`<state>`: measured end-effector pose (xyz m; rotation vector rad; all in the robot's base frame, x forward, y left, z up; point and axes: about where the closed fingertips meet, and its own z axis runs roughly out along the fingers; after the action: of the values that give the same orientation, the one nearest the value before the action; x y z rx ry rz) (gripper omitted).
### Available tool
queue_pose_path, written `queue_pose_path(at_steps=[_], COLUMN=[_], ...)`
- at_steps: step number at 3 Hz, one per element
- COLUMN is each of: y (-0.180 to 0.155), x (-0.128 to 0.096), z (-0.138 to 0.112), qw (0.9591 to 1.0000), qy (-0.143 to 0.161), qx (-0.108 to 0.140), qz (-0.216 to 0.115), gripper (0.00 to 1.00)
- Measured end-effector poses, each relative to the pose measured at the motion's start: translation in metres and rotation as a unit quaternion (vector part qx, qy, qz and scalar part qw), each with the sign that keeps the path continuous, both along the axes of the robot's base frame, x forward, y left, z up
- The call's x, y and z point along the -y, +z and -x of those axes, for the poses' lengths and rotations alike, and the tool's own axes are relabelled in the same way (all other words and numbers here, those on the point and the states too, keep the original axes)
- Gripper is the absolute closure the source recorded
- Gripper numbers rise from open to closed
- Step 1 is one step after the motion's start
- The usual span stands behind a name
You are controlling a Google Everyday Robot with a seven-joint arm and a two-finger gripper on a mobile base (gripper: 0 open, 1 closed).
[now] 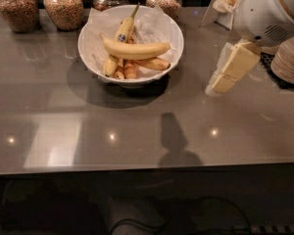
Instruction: Pick banana from white bowl
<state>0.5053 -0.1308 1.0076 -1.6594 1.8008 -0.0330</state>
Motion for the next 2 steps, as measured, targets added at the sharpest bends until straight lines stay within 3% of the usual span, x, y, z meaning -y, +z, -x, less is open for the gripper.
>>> queue_pose_path(at_steps=[2], y=[-0.005], x=[-0.046], z=[-0.059], qw=[0.9970], qy=[0.039], qx=[0.061], qz=[-0.027], gripper=[0.00])
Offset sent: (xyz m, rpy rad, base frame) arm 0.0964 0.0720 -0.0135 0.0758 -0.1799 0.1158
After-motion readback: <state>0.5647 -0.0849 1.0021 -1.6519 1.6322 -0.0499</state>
